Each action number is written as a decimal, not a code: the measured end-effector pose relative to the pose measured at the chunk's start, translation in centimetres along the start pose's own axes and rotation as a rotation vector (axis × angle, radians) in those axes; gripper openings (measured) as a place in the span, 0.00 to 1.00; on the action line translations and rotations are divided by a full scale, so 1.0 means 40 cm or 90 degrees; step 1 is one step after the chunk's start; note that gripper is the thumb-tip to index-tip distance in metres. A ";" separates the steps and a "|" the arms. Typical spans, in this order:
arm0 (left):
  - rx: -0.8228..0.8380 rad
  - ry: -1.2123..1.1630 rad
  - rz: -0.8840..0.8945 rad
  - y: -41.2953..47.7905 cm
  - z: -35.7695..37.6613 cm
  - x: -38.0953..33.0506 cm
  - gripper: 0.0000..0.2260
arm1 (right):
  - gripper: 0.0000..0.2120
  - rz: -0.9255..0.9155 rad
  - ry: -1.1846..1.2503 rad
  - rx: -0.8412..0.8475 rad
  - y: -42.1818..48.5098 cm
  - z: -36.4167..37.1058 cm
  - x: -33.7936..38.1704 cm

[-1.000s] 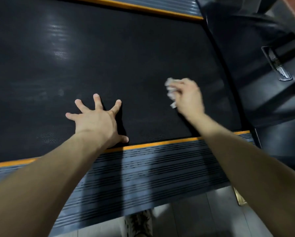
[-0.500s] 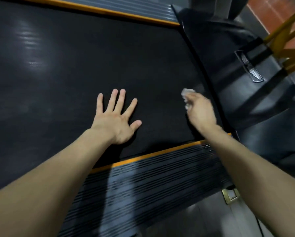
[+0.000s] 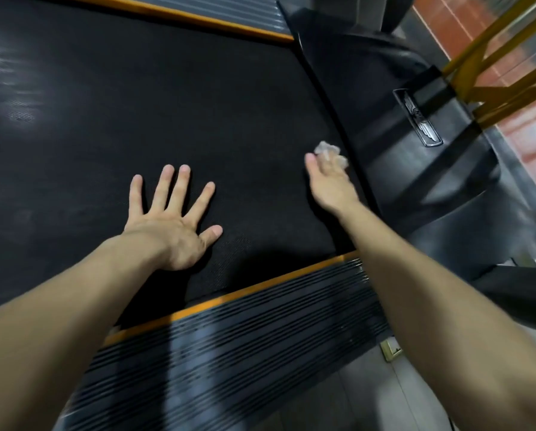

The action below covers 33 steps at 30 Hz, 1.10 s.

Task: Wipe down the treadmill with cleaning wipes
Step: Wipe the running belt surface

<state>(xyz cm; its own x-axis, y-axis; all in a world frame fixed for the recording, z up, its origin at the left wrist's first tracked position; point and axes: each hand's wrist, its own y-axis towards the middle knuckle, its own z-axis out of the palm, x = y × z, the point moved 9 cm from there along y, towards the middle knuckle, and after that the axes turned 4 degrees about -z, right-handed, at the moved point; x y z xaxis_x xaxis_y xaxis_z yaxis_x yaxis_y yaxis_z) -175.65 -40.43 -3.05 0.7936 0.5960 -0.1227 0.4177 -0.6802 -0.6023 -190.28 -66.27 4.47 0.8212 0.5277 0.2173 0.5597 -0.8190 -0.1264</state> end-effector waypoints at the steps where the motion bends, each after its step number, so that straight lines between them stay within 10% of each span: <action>1: 0.000 0.000 0.001 -0.001 0.001 -0.003 0.34 | 0.31 -0.057 0.006 0.028 -0.050 0.025 0.067; 6: -0.015 0.000 0.006 -0.001 0.004 -0.008 0.34 | 0.25 -0.430 0.007 0.163 -0.263 0.108 0.212; 12: -0.028 -0.013 0.008 0.000 -0.002 -0.009 0.34 | 0.33 0.074 0.008 0.054 0.022 0.015 -0.180; 19: -0.044 -0.009 0.012 0.001 0.005 -0.007 0.33 | 0.35 -0.055 -0.149 0.135 -0.320 0.040 -0.149; 33: -0.071 -0.012 0.012 0.012 0.009 0.003 0.34 | 0.45 0.140 -0.075 0.015 -0.171 0.044 -0.226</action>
<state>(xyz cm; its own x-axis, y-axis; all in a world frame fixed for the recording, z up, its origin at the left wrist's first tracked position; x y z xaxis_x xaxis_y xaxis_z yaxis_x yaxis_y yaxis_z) -175.54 -40.53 -3.63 0.7937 0.5900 -0.1483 0.4505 -0.7337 -0.5087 -201.35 -65.07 1.67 0.9298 0.3617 0.0686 0.3682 -0.9120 -0.1808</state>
